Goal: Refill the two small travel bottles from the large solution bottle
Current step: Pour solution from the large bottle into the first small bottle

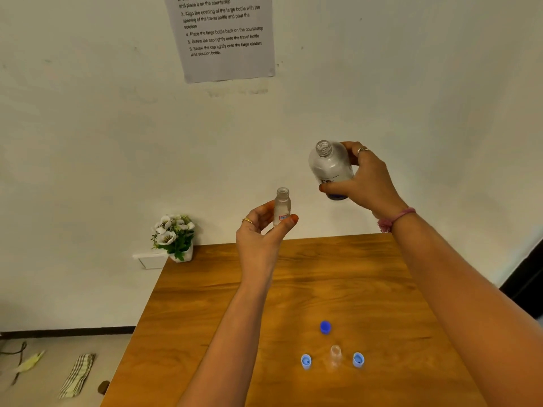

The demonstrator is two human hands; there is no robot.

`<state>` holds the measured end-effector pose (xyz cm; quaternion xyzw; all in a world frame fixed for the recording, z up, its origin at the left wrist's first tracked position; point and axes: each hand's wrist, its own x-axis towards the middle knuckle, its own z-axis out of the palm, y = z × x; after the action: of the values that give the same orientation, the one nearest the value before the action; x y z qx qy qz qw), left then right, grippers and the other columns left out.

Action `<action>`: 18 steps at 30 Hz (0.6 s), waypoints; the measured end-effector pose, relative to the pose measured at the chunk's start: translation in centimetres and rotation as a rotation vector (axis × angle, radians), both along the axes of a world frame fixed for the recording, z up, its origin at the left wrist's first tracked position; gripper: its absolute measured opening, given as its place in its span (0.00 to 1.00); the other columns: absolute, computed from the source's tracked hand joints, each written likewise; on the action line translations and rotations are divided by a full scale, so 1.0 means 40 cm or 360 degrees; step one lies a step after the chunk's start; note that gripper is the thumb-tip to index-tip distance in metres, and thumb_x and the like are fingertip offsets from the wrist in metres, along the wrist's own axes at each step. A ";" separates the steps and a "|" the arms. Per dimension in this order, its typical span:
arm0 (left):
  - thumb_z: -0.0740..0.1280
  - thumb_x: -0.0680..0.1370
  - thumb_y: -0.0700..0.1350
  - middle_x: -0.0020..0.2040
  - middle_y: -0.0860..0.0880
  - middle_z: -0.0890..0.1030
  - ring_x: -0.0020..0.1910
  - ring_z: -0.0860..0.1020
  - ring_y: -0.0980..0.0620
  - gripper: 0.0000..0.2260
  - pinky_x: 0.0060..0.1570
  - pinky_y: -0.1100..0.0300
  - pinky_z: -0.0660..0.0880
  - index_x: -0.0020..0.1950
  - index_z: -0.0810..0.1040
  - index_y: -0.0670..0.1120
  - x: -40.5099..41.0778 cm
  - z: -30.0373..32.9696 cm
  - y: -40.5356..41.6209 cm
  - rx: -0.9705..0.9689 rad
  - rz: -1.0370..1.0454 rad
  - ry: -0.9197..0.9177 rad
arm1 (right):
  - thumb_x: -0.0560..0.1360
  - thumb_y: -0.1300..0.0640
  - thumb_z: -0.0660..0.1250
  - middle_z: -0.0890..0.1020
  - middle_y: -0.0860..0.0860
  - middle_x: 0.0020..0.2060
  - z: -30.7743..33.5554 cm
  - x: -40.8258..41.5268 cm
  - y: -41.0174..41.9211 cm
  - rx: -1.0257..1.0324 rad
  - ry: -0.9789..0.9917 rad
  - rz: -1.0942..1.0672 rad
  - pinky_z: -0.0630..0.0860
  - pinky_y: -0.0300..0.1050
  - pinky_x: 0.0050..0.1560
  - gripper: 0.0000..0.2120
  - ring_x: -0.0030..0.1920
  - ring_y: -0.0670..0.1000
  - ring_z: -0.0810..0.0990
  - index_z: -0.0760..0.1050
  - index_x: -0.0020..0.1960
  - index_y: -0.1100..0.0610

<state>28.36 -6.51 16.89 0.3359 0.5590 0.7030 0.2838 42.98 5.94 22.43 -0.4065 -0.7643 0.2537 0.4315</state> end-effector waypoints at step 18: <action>0.77 0.66 0.36 0.51 0.47 0.83 0.48 0.81 0.56 0.19 0.45 0.66 0.78 0.54 0.76 0.42 -0.026 -0.424 -0.133 -0.0706 -0.0097 0.0088 | 0.61 0.57 0.80 0.76 0.52 0.60 -0.309 0.052 -0.045 -0.0385 -0.0060 -0.0050 0.69 0.19 0.40 0.37 0.54 0.47 0.73 0.68 0.66 0.58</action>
<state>27.32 -11.83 -0.06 0.3011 0.6971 0.5445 0.3563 45.08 4.13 10.06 -0.4722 -0.7296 0.3295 0.3690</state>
